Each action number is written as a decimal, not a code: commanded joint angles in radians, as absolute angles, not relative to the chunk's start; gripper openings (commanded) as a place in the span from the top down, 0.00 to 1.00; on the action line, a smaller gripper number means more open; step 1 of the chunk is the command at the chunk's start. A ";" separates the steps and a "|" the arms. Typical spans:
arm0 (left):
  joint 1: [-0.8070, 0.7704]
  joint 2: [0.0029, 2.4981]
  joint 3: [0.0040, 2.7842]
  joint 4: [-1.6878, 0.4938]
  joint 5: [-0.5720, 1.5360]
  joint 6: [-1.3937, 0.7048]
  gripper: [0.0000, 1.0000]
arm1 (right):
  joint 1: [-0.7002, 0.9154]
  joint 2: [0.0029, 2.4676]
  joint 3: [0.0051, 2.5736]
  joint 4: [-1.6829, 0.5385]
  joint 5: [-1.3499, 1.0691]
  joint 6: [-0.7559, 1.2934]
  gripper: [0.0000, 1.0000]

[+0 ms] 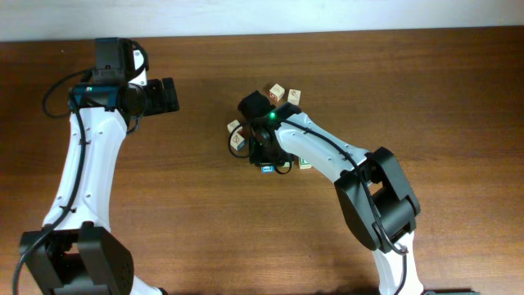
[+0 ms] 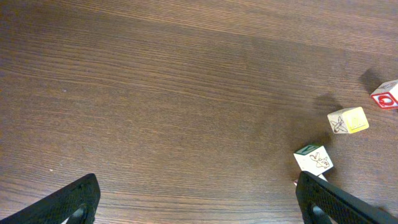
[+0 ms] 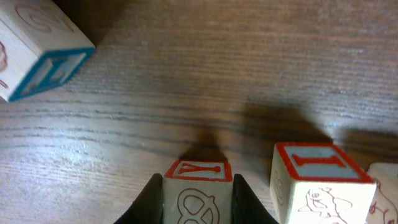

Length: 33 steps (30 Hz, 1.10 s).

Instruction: Rotate 4 blocks

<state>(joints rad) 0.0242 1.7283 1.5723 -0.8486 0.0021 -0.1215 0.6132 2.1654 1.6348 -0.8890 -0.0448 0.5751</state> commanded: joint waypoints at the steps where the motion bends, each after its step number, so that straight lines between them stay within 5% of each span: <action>1: 0.020 1.735 1.583 -0.847 -0.004 -0.131 0.01 | 0.613 2.166 1.614 -0.869 0.017 0.584 0.83; 3: 0.020 1.735 1.583 -0.847 -0.004 -0.131 0.01 | 0.601 2.166 1.614 -0.867 0.018 0.585 0.83; 7: 0.020 1.735 1.583 -0.847 -0.004 -0.131 0.01 | 0.594 2.153 1.649 -0.923 0.003 0.573 0.63; 12: 0.020 1.735 1.583 -0.847 -0.004 -0.131 0.01 | 0.594 2.152 1.762 -0.973 -0.008 0.527 0.54; 17: 0.020 1.735 1.583 -0.847 -0.004 -0.131 0.01 | 0.650 2.155 1.755 -0.957 -0.115 0.471 0.76; 33: 0.020 1.735 1.583 -0.847 -0.004 -0.131 0.01 | 0.538 2.207 1.705 -0.969 0.007 0.448 0.79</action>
<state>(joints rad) 0.0242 1.7283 1.5723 -0.8486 0.0021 -0.1215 0.5545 2.1948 1.7103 -0.9653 -0.0132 0.4671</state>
